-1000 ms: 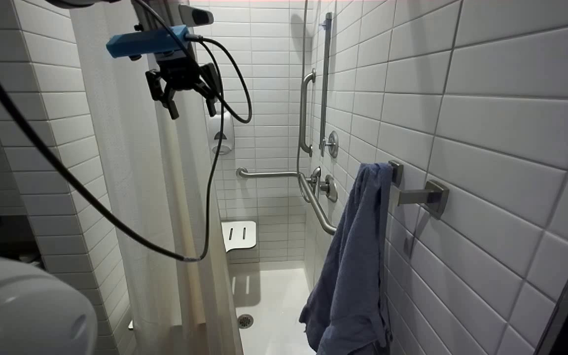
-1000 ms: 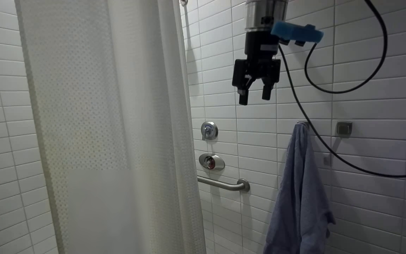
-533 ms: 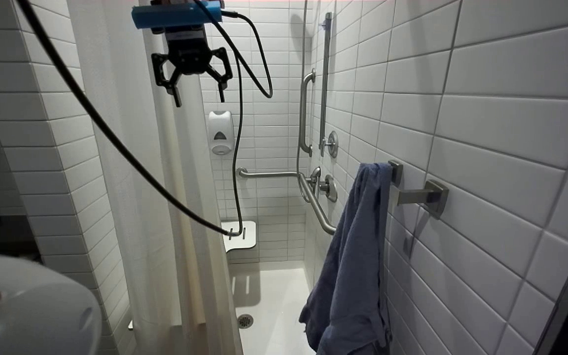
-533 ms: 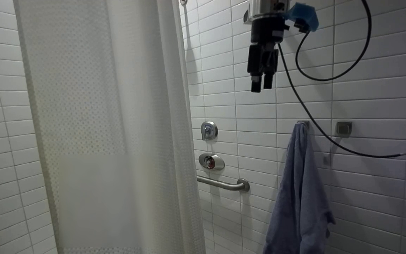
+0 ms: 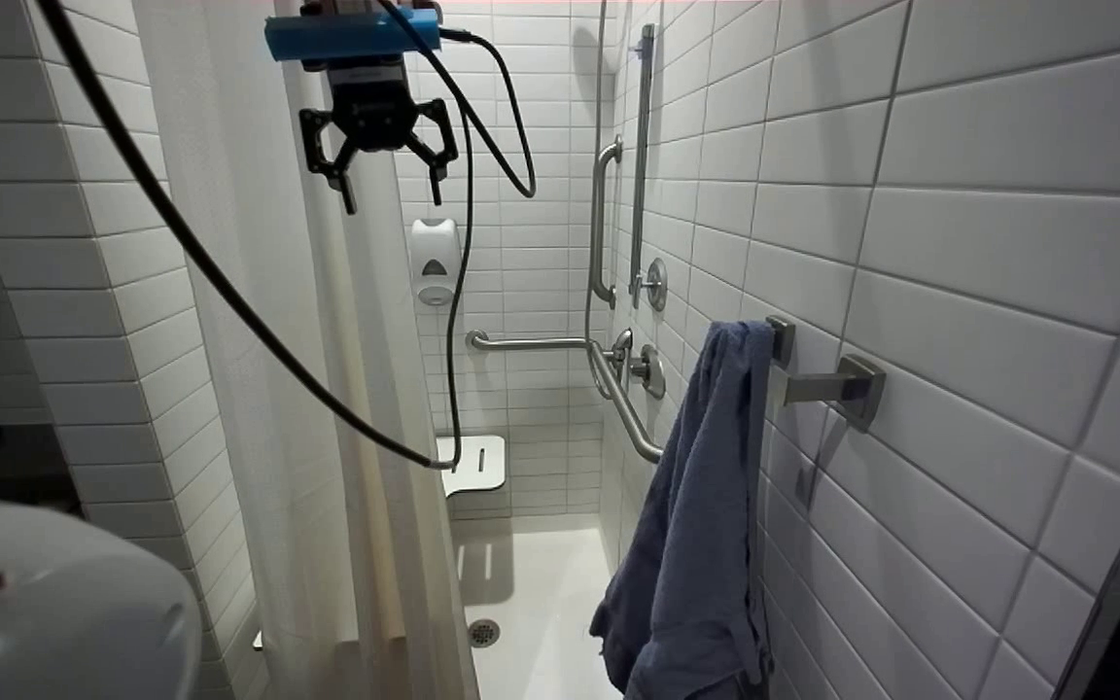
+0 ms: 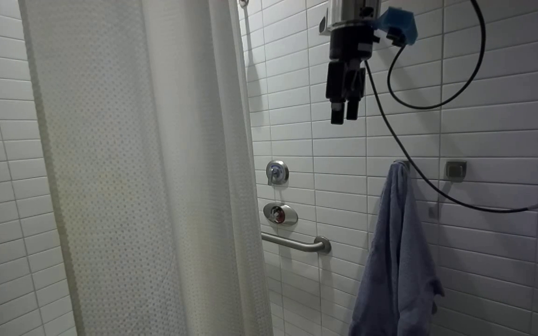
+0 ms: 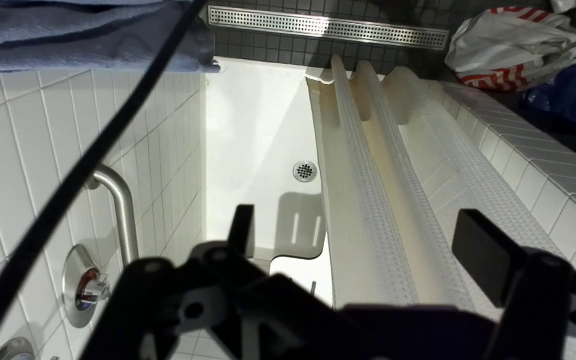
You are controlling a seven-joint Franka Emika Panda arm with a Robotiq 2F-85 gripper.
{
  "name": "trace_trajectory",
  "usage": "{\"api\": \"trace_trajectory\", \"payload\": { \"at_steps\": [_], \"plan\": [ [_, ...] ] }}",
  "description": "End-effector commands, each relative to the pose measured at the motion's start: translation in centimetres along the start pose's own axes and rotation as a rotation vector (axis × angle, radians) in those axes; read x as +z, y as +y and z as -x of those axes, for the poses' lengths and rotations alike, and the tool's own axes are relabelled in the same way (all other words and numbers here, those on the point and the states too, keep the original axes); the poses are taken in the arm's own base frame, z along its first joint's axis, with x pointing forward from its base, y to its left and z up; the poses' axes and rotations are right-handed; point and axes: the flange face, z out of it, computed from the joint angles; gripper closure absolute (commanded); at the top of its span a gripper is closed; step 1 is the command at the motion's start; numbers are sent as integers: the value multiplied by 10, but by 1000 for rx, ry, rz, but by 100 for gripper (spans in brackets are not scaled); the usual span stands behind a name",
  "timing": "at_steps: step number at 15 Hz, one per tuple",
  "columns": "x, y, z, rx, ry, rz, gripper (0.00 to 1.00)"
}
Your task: Close the curtain railing
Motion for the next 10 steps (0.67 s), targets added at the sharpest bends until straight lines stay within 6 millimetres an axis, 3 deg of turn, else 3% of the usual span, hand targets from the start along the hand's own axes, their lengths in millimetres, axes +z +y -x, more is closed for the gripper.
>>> {"api": "trace_trajectory", "payload": {
  "at_steps": [1,5,9,10],
  "plan": [
    [16,1,-21,-76,42,-115,0],
    [34,-1,-49,-229,137,-245,0],
    [38,4,-75,-332,225,-357,0],
    [41,0,-59,-289,199,-317,0]
  ]
}}
